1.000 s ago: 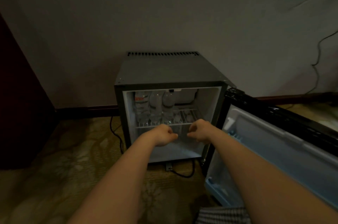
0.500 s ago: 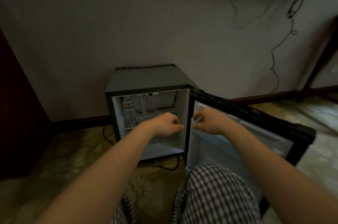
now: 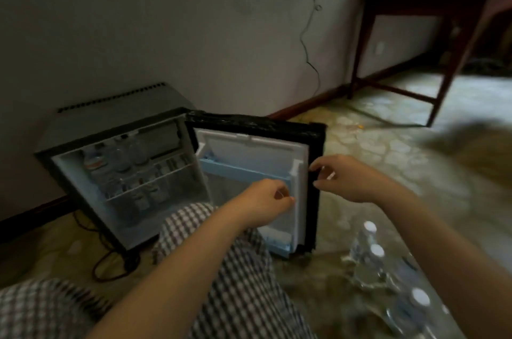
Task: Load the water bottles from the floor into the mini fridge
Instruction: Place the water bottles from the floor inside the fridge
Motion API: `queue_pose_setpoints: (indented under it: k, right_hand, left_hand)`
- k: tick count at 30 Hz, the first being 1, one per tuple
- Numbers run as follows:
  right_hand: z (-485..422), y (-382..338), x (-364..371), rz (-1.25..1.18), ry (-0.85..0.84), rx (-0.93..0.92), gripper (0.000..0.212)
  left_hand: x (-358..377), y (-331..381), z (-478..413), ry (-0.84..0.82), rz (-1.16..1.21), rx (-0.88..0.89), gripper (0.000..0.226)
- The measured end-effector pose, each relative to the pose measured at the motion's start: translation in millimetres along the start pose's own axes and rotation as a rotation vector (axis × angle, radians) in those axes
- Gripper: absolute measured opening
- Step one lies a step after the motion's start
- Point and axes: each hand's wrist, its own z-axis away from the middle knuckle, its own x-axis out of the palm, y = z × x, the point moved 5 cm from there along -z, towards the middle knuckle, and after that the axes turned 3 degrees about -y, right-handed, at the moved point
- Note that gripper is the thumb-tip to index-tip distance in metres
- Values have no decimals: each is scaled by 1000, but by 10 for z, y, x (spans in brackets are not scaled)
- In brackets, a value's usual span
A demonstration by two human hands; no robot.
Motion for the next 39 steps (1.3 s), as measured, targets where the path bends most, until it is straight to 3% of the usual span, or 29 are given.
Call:
queue_pose_setpoints:
  k: [10,16,22,29,34,39]
  right_hand:
    - [845,2004,945,-53,-142,449,39]
    - [1092,2587,1665,-37,-196,608,61]
    - [990,2766,2006,34,-174,663,56]
    - [1021,2838,2075,37,-61,643,47]
    - [1119,2581,1785,-185,225,552,28]
    - [1117,2125,1289,-348,453,359,23]
  left_hand:
    - [1494,215,-522,-190,141,-38,29]
    - [2097,282,-624,-289,166,-69,30]
    - [2414,148,-678,-380,176,-149,32]
    - [2530,44,-637,-402,156,-171,42]
    - [2487,36,-581,-385,186,-161,50]
    - [2397,155,-500,-322,257,-59,60]
